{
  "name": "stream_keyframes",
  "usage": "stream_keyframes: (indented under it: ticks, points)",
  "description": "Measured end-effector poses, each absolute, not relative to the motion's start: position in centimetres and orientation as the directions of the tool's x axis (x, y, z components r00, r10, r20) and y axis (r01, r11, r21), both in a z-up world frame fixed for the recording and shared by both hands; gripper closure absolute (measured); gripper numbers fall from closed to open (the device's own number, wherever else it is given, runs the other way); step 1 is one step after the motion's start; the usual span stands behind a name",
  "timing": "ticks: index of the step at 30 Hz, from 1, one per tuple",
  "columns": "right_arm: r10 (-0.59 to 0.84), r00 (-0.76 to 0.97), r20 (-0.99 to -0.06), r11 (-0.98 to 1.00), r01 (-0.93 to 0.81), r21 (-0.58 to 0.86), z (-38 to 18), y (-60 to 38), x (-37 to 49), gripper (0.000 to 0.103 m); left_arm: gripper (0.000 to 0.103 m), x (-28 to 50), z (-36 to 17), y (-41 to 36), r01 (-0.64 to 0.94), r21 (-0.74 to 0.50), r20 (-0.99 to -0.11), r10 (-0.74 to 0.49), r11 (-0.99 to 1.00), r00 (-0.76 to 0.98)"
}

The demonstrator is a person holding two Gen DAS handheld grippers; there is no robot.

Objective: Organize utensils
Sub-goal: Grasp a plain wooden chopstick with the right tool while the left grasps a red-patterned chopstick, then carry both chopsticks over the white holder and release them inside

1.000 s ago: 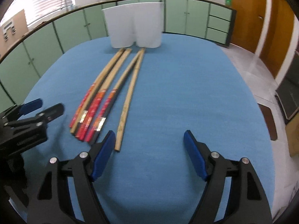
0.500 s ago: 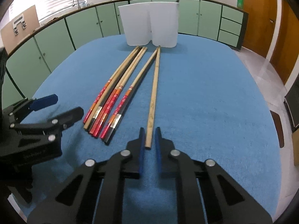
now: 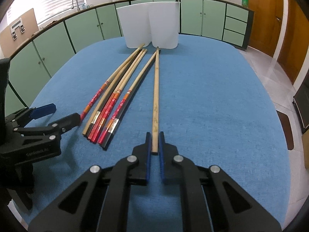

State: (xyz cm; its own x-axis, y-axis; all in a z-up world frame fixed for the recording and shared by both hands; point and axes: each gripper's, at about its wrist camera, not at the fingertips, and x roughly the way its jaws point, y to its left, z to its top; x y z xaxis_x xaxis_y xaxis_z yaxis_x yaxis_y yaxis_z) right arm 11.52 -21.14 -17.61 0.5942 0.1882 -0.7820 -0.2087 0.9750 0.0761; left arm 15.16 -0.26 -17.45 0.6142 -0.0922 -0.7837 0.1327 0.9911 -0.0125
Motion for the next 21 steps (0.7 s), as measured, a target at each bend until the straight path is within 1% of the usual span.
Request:
stream_keyframes:
  ticks: [3, 6, 8, 10, 11, 13, 14, 15, 16, 18, 21]
  points:
    - [0.193, 0.594, -0.781, 0.974, -0.213, 0.078, -17.6, -21.2, 11.5, 0.095, 0.020, 15.3, -17.6, -1.2, 0.163, 0.021, -0.792, -0.083, 0.986, 0.604]
    - [0.203, 0.591, -0.781, 0.973, -0.214, 0.092, -17.7, -21.4, 11.6, 0.095, 0.027, 15.2, -17.6, -1.5, 0.185, 0.023, -0.790, -0.095, 0.982, 0.605]
    - [0.211, 0.589, -0.780, 0.971, -0.215, 0.100, -17.7, -21.5, 11.7, 0.096, 0.034, 15.1, -17.5, -1.4, 0.188, 0.013, -0.788, -0.106, 0.982, 0.607]
    - [0.219, 0.587, -0.779, 0.970, -0.215, 0.110, -17.7, -21.7, 11.7, 0.097, 0.048, 15.0, -17.4, -1.3, 0.193, 0.009, -0.784, -0.113, 0.981, 0.611]
    - [0.224, 0.587, -0.778, 0.970, -0.214, 0.117, -17.7, -21.8, 11.7, 0.097, 0.052, 15.0, -17.4, -1.4, 0.201, 0.005, -0.782, -0.121, 0.980, 0.611]
    - [0.227, 0.587, -0.777, 0.969, -0.213, 0.123, -17.7, -21.8, 11.7, 0.097, 0.067, 14.9, -17.3, -1.6, 0.216, 0.001, -0.780, -0.135, 0.976, 0.611]
    - [0.227, 0.588, -0.777, 0.969, -0.213, 0.123, -17.7, -21.9, 11.7, 0.097, 0.073, 14.9, -17.3, -1.8, 0.228, -0.004, -0.779, -0.146, 0.974, 0.610]
    - [0.227, 0.588, -0.777, 0.969, -0.213, 0.123, -17.7, -21.8, 11.7, 0.097, 0.083, 14.9, -17.2, -1.9, 0.235, -0.007, -0.779, -0.152, 0.972, 0.608]
    - [0.227, 0.588, -0.777, 0.969, -0.213, 0.123, -17.7, -21.8, 11.7, 0.097, 0.090, 14.9, -17.2, -1.9, 0.240, -0.011, -0.778, -0.159, 0.971, 0.608]
    - [0.229, 0.588, -0.776, 0.969, -0.212, 0.125, -17.7, -21.9, 11.6, 0.097, 0.097, 14.9, -17.2, -2.0, 0.248, -0.024, -0.778, -0.174, 0.968, 0.603]
    - [0.233, 0.589, -0.774, 0.969, -0.209, 0.133, -17.7, -22.0, 11.6, 0.097, 0.097, 14.9, -17.1, -1.8, 0.242, -0.043, -0.775, -0.185, 0.969, 0.604]
